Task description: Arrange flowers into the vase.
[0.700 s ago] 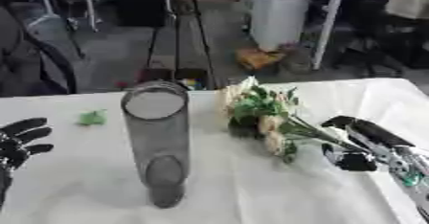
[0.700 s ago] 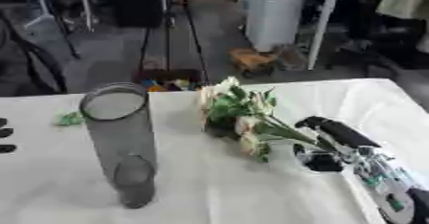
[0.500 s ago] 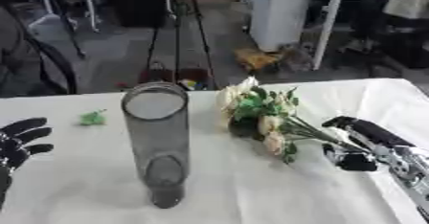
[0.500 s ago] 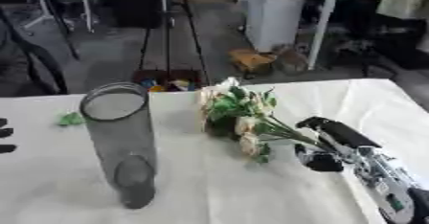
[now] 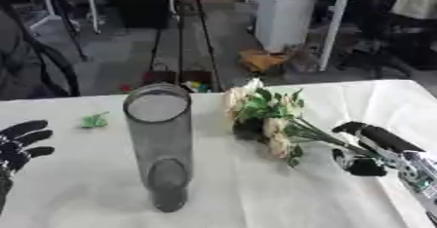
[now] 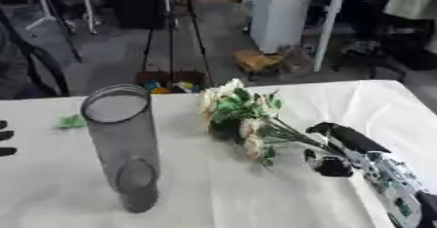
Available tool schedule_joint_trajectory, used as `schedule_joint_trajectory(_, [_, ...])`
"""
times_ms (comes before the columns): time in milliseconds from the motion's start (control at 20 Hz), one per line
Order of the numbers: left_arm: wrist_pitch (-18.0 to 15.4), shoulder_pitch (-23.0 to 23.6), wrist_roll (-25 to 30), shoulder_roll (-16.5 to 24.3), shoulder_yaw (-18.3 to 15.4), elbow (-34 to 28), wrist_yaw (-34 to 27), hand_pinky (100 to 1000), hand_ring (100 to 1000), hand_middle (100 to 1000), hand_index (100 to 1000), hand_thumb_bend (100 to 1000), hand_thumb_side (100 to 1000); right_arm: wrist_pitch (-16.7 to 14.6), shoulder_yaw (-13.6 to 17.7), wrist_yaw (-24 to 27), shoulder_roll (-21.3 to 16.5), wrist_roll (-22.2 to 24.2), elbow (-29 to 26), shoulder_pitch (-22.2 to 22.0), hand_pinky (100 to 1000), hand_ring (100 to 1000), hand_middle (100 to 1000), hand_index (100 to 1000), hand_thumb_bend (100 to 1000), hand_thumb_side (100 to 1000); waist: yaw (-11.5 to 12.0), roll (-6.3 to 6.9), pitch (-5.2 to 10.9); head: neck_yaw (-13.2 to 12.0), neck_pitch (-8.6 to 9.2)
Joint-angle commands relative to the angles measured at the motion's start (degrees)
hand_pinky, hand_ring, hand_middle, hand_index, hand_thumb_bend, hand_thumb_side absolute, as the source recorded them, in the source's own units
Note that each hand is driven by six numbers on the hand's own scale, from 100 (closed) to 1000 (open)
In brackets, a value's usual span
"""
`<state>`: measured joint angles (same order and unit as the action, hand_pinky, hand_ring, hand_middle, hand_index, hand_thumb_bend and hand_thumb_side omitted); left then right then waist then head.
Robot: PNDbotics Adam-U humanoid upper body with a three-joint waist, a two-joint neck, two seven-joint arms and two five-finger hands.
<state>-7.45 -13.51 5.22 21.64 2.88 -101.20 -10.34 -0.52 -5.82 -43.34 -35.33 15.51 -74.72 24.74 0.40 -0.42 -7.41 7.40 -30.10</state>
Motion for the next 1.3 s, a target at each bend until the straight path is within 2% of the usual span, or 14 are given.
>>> schedule_joint_trajectory(50, [-0.1,-0.3,0.3,0.5,-0.7,-0.5,-0.4,756,831,798,826,1000,771,-0.1,0.9,-0.8,-0.7,-0.5,0.8,1.5,856,912,891,922,154,399,0.1,0.06,0.73,0.0,-0.07])
schedule_joint_trajectory(1300, [-0.1,-0.3,0.6,0.4,-0.5,-0.6,-0.5,757,831,798,826,1000,770,-0.8,1.5,-3.5,1.3,-1.6,8.3,4.9,857,911,890,922,125,404,0.8,0.37,0.94,0.3,-0.44])
